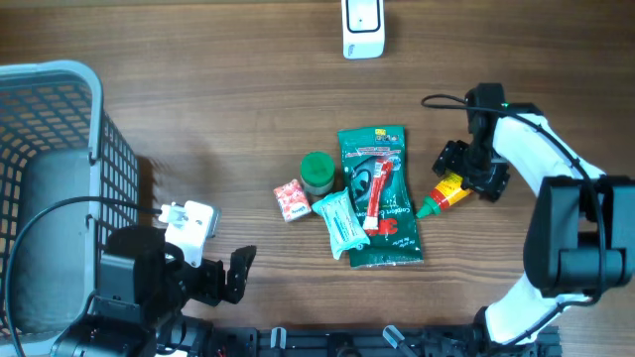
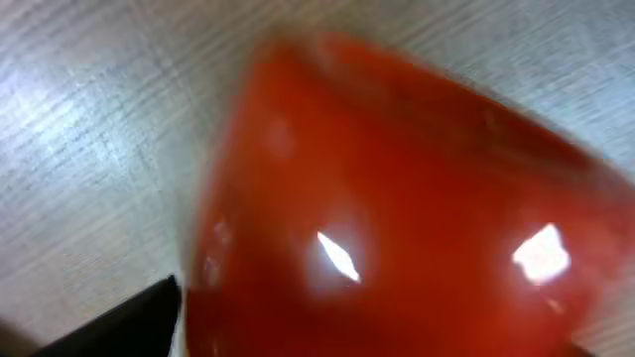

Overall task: Scan the item barcode
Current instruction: 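Grasp the red sauce bottle with the right gripper and lift it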

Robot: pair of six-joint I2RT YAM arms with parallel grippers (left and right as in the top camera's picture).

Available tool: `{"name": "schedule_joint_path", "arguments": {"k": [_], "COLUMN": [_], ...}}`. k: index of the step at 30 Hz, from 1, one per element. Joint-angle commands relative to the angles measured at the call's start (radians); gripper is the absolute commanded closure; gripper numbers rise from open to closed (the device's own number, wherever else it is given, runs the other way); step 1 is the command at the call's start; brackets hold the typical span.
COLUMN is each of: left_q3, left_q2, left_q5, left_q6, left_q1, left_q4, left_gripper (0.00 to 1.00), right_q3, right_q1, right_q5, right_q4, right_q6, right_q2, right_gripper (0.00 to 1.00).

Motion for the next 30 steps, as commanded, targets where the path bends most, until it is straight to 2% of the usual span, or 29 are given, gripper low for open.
{"name": "schedule_joint_path", "arguments": {"k": [1,3,5,7,9,11,13,14,16,19,20,21,22,24,26,30], "left_q3": [0.002,0.002,0.002,0.002,0.002,0.002,0.002,0.002,0.002,0.002,0.002,0.002,0.002,0.002,0.002,0.002], "left_q2": [-0.003,-0.003,-0.003,-0.003,-0.003,-0.003,-0.003,-0.003,-0.003,-0.003,-0.003,-0.003,-0.003,-0.003,-0.003,-0.003], "left_q5": [0.001,0.001,0.001,0.001,0.001,0.001,0.001,0.001,0.001,0.001,0.001,0.001,0.001,0.001,0.001,0.001], "left_q6": [0.019,0.019,0.019,0.019,0.019,0.019,0.019,0.019,0.019,0.019,0.019,0.019,0.019,0.019,0.019,0.019], "left_q1": [0.007,0.007,0.007,0.007,0.007,0.007,0.007,0.007,0.007,0.007,0.007,0.007,0.007,0.007,0.007,0.007], "left_q4": [0.003,0.003,0.003,0.003,0.003,0.003,0.003,0.003,0.003,0.003,0.003,0.003,0.003,0.003,0.003,0.003], "left_gripper": [0.00,0.00,0.00,0.00,0.00,0.00,0.00,0.00,0.00,0.00,0.00,0.00,0.00,0.00,0.00,0.00], "right_q3": [-0.069,-0.084,-0.069,-0.017,0.066,0.120,0.146,0.147,0.146,0.146,0.146,0.146,0.146,0.146,0.146,0.146], "right_q1": [-0.005,-0.005,-0.005,-0.005,-0.010,-0.010,-0.010,-0.010,-0.010,-0.010,-0.010,-0.010,-0.010,-0.009,-0.009,-0.010], "right_q5": [0.025,0.024,-0.042,-0.147,-0.272,-0.425,-0.664,-0.840,-1.044,-1.189,-1.207,-1.211,-1.210,-1.211,-1.211,-1.211], "right_q4": [0.133,0.157,0.128,0.030,-0.101,-0.178,-0.232,-0.263,-0.294,-0.315,-0.315,-0.317,-0.348,-0.421,-0.420,-0.420], "right_q6": [0.038,0.038,0.037,0.038,0.034,0.021,-0.037,-0.043,-0.019,-0.017,-0.019,-0.012,0.049,0.165,0.359,0.538], "right_q2": [0.043,0.047,0.045,0.044,0.044,0.044,0.044,0.044,0.044,0.044,0.044,0.044,0.044,0.044,0.045,0.045], "right_gripper": [0.32,0.43,0.45,0.51,0.62,0.61,0.60,0.61,0.61,0.67,0.60,0.61,0.69,0.64,0.67,0.70]}}
